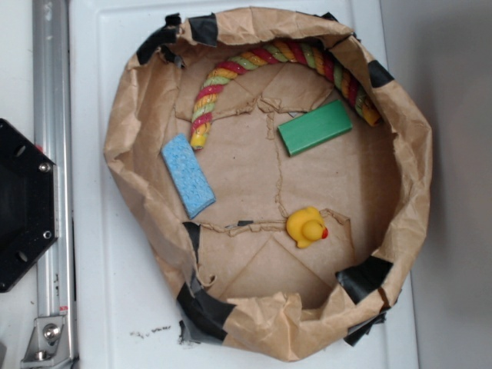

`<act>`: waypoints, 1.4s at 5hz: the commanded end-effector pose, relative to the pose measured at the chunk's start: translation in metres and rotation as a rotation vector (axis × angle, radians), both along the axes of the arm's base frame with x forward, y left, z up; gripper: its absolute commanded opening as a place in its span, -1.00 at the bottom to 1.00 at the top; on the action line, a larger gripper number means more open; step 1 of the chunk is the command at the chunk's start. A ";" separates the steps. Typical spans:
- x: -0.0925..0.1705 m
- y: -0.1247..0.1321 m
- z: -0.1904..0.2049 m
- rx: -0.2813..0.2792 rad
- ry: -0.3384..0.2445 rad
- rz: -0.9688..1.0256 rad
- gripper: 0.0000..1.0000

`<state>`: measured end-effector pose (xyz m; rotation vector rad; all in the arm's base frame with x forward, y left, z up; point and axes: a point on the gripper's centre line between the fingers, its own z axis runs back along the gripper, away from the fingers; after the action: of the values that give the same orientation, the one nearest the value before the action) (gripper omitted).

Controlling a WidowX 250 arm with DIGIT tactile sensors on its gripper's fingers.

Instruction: Grab the yellow duck.

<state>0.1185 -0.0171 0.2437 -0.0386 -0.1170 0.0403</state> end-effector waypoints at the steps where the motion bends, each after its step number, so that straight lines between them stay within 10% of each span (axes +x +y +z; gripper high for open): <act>1: 0.000 0.000 0.000 0.000 0.000 0.000 1.00; 4: 0.116 0.012 -0.048 -0.037 -0.208 0.406 1.00; 7: 0.155 0.023 -0.115 -0.047 -0.068 0.462 1.00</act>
<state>0.2669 -0.0049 0.1127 -0.0429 -0.1297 0.4927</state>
